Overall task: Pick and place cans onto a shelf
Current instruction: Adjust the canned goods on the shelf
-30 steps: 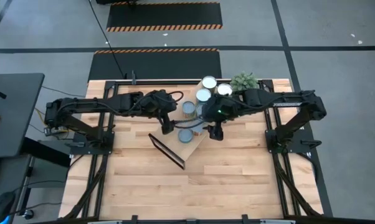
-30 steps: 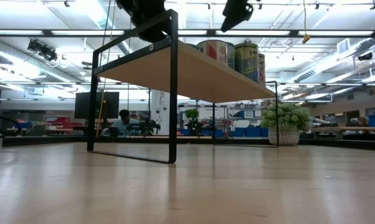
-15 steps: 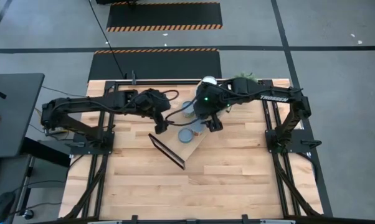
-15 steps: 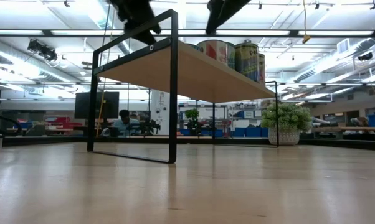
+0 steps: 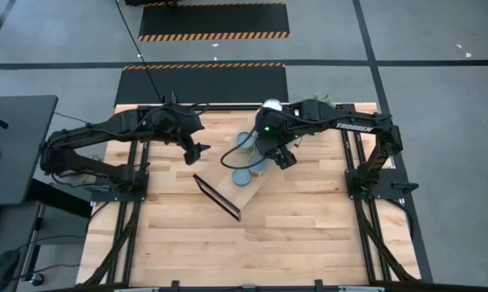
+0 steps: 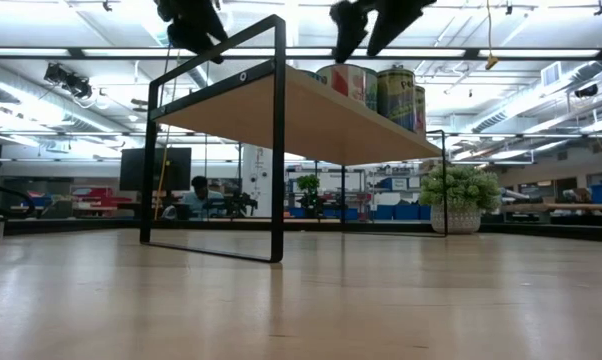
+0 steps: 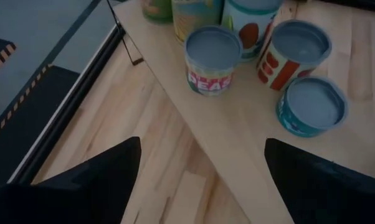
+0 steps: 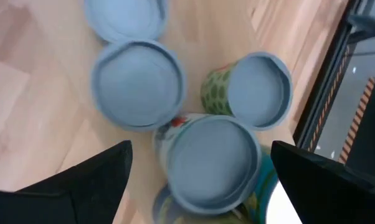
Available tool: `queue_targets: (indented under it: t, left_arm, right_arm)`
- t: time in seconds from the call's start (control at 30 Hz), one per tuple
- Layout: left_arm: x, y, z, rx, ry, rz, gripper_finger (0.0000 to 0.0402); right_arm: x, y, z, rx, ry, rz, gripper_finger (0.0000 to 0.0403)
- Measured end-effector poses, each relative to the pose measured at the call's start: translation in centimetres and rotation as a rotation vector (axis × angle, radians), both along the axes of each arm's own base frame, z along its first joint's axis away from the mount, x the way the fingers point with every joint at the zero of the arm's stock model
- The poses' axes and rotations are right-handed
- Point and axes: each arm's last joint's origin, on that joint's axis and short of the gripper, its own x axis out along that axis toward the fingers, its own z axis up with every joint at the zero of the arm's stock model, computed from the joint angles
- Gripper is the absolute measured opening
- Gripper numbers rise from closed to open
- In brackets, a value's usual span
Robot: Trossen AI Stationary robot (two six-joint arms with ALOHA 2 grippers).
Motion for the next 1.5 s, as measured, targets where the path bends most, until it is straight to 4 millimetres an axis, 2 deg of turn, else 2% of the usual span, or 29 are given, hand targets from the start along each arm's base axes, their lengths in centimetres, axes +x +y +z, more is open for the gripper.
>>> queue_targets:
  t: [0.2,0.47,0.73,1.17,1.5]
  left_arm:
    - [0.5,0.1,-0.6,-0.014,0.030,0.001,0.0348]
    - [0.4,-0.1,-0.4,-0.012,0.021,-0.004,0.0348]
    - [0.4,0.0,-0.4,-0.001,0.026,-0.015,0.0348]
    - [0.4,0.0,-0.4,0.002,0.026,-0.016,0.0348]
    - [0.4,0.0,-0.4,0.002,0.026,-0.015,0.0348]
  right_arm:
    - [1.3,-0.6,-1.7,-0.053,0.066,0.032,0.0388]
    - [1.6,-1.0,-2.5,-0.049,0.110,0.046,0.0388]
    - [1.3,-1.8,-2.9,-0.019,0.141,0.049,0.0378]
    - [1.5,-1.8,-2.8,0.006,0.121,0.074,0.0316]
    - [1.6,-1.0,-2.7,0.023,0.108,0.097,0.0311]
